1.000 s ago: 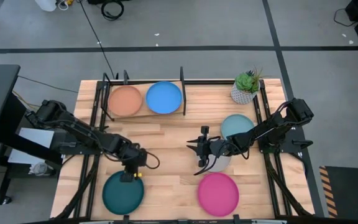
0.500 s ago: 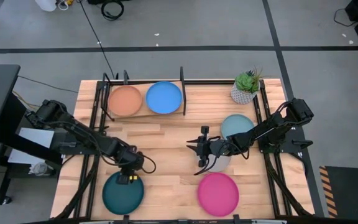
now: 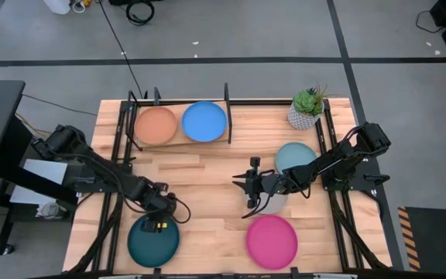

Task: Place and stack plates onto a shelf
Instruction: Stack the dark green plate on the blue plate

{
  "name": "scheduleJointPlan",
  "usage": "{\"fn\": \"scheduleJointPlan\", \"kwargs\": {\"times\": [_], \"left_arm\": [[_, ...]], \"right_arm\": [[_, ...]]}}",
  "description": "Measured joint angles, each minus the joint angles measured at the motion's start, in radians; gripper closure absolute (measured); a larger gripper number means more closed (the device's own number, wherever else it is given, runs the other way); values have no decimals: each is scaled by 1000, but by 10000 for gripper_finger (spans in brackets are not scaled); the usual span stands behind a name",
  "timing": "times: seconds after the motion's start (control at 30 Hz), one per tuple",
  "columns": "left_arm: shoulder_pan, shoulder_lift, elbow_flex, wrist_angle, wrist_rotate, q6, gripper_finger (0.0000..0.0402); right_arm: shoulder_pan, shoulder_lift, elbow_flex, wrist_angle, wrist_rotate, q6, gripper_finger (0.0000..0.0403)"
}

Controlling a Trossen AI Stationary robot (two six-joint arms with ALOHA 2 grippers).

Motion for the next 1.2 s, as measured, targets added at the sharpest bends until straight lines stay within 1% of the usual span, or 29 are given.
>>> {"fn": "scheduleJointPlan", "kwargs": {"times": [0.23,0.33,0.47,0.63,0.77,0.9,1.03,1.1,1.2], "left_arm": [[-18,57,0,0,1,0,269],[-18,64,0,-1,4,0,278],[-17,64,0,-3,20,1,313],[-15,62,3,-3,51,3,383],[12,58,36,-76,35,6,388],[110,31,95,-177,-11,15,388],[271,14,142,-205,-20,-19,388],[366,14,168,-215,-13,-32,388],[508,14,199,-243,38,3,388]], "right_arm": [[0,0,0,0,0,0,314],[0,0,0,0,0,0,314],[0,0,0,0,0,0,314],[0,0,0,1,0,-1,314],[0,0,0,5,0,-2,314],[-3,0,0,10,-1,-3,314],[-8,0,0,18,-30,0,314],[-7,0,0,19,-40,1,314],[-7,0,0,18,-43,7,314]]}}
